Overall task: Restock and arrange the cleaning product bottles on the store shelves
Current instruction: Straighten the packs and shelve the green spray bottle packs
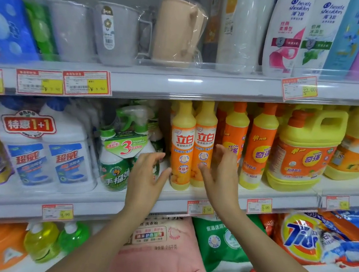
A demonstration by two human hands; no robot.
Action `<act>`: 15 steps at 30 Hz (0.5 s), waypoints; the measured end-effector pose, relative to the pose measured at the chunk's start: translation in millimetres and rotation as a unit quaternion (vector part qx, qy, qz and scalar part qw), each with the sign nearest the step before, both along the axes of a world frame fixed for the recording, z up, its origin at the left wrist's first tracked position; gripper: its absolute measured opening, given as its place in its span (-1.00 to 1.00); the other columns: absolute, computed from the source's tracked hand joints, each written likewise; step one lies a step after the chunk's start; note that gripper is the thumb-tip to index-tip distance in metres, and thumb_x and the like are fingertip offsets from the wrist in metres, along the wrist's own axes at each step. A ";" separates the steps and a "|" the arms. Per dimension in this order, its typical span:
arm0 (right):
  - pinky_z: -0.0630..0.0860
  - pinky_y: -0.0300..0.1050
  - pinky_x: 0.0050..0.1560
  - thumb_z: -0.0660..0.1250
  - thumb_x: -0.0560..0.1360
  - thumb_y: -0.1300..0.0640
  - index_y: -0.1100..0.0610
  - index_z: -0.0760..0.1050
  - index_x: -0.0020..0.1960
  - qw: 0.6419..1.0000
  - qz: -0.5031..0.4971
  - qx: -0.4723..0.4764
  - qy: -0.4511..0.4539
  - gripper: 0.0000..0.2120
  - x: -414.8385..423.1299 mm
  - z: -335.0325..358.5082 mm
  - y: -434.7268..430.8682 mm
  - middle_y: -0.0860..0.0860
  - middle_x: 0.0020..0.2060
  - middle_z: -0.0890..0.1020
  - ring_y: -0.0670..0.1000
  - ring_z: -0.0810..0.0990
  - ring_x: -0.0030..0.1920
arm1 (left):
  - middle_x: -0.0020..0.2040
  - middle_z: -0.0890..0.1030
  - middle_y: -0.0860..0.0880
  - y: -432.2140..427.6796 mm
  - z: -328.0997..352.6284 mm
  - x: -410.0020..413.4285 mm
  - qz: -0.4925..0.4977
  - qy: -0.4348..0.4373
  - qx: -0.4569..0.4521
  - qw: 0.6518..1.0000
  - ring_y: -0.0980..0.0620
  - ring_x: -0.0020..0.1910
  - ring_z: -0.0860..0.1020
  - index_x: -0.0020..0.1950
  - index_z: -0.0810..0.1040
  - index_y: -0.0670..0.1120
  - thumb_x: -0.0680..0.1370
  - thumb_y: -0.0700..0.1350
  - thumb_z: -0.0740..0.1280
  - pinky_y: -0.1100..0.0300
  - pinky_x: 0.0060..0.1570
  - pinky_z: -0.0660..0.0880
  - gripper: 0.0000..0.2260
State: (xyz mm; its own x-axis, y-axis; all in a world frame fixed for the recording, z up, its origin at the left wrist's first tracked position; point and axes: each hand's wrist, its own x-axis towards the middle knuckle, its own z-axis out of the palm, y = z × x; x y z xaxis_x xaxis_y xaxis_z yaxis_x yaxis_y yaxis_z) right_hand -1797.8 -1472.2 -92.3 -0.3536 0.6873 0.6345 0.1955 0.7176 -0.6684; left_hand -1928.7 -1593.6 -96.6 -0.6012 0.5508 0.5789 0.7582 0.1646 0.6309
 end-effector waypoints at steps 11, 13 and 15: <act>0.39 -0.04 0.38 0.43 0.50 -0.01 0.16 0.21 0.46 0.958 0.242 -0.101 -0.111 -0.35 -103.7 32.1 -55.5 0.03 0.35 0.46 0.02 0.45 0.35 | 0.59 0.12 -0.04 -78.1 -15.5 -53.4 0.046 -0.003 -0.060 0.997 -0.01 0.58 0.06 0.60 0.09 -0.03 0.58 -0.02 0.34 0.09 0.51 0.02 -0.33; 0.46 0.14 0.30 0.41 0.40 -0.20 0.12 0.31 0.40 0.971 0.184 -0.092 -0.123 -0.30 -121.0 29.8 -49.5 0.09 0.27 0.52 0.11 0.50 0.28 | 0.58 0.16 -0.04 -84.7 -12.2 -57.8 0.033 -0.015 -0.051 0.998 -0.01 0.56 0.12 0.59 0.10 -0.06 0.58 -0.04 0.35 0.09 0.50 0.09 -0.35; 0.45 0.13 0.27 0.44 0.40 -0.23 0.12 0.35 0.38 0.979 0.127 -0.068 -0.145 -0.30 -127.1 29.3 -49.0 0.13 0.22 0.51 0.15 0.46 0.25 | 0.56 0.22 -0.07 -88.7 -10.0 -61.6 0.030 -0.032 -0.042 0.998 -0.03 0.53 0.19 0.58 0.14 -0.09 0.58 -0.07 0.35 0.05 0.50 0.16 -0.37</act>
